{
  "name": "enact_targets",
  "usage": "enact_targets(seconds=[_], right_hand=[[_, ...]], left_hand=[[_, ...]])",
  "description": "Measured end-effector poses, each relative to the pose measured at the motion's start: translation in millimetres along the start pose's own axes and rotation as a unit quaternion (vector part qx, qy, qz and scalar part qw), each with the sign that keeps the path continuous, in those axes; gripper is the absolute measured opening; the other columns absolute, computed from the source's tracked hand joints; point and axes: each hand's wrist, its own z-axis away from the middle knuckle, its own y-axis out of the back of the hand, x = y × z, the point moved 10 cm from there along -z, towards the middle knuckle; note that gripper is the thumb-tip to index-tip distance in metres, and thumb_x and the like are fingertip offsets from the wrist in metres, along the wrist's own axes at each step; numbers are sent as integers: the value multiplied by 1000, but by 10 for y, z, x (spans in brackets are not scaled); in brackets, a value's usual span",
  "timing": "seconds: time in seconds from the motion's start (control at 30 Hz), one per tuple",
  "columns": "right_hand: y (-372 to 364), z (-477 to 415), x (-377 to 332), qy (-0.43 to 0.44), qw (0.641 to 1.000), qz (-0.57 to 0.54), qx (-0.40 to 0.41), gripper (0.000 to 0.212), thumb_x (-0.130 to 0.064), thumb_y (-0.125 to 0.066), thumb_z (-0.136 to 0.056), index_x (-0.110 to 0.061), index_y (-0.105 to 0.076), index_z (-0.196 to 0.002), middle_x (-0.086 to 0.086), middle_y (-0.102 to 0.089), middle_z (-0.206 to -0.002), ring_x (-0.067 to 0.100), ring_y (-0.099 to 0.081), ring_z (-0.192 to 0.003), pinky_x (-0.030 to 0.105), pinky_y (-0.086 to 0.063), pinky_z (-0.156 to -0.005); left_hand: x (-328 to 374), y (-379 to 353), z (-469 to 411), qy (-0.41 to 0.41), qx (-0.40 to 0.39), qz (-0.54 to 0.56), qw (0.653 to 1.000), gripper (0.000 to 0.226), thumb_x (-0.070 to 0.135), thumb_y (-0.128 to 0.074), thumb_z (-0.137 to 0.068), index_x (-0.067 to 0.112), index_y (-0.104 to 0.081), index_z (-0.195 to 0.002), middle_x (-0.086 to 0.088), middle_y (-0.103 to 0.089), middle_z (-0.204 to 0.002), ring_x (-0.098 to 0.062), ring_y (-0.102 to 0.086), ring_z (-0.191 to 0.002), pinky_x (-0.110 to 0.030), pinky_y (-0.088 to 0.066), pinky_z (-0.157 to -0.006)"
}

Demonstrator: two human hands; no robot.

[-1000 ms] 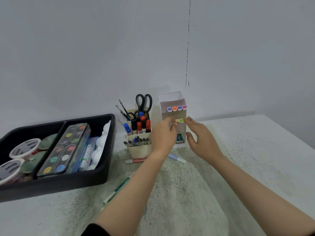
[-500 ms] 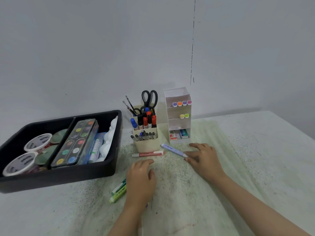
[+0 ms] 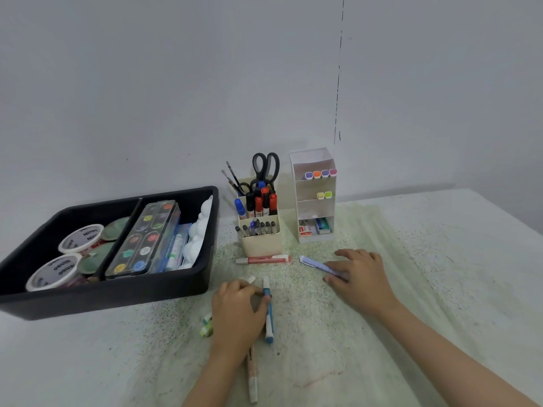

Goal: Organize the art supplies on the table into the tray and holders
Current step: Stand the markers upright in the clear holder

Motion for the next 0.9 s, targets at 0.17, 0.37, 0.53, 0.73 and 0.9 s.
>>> enact_targets(seconds=[0.17, 0.37, 0.53, 0.73, 0.9], right_hand=[[1, -19, -108, 26, 999, -23, 42, 15, -22, -62, -87, -25, -75, -94, -5, -66, -90, 16, -51, -83, 30, -25, -72], [27, -7, -130, 12, 983, -183, -3, 16, -11, -49, -94, -23, -56, -102, -9, -56, -85, 11, -52, -76, 18, -37, -62], [206, 62, -156, -12, 964, -266, 1, 59, -7, -54, -90, -29, -31, -140, -12, -53, -88, 4, -56, -69, 15, -46, -60], [452, 53, -155, -15, 953, -302, 37, 68, -8, -58, -87, -36, -28, -141, -4, -55, -87, 8, -59, -60, 16, -49, -58], [714, -86, -154, -11, 943, -322, 87, 52, -20, -61, -90, -39, -36, -132, -2, -57, -80, 13, -61, -58, 33, -56, -57]], left_hand=[[86, -25, 35, -47, -40, 94, 994, 23, 7, -62, -83, 22, -70, -99, 8, -65, -95, -10, -53, -88, -29, -44, -78], [305, -234, 147, -160, -262, 33, 951, 49, 6, -50, -82, 41, -65, -114, 19, -40, -136, -5, -31, -126, -23, -26, -105], [401, -207, 106, -209, -243, 35, 947, 24, 24, -61, -83, 35, -70, -103, 12, -51, -131, -8, -42, -120, -21, -31, -99], [542, 33, -54, -166, -161, 134, 964, 19, 26, -70, -82, 35, -57, -92, 23, -57, -86, 3, -54, -83, -18, -46, -74], [791, 260, -256, -132, -140, 247, 950, 50, 22, -63, -87, 47, -40, -123, 21, -56, -78, 4, -51, -66, -12, -44, -63]])
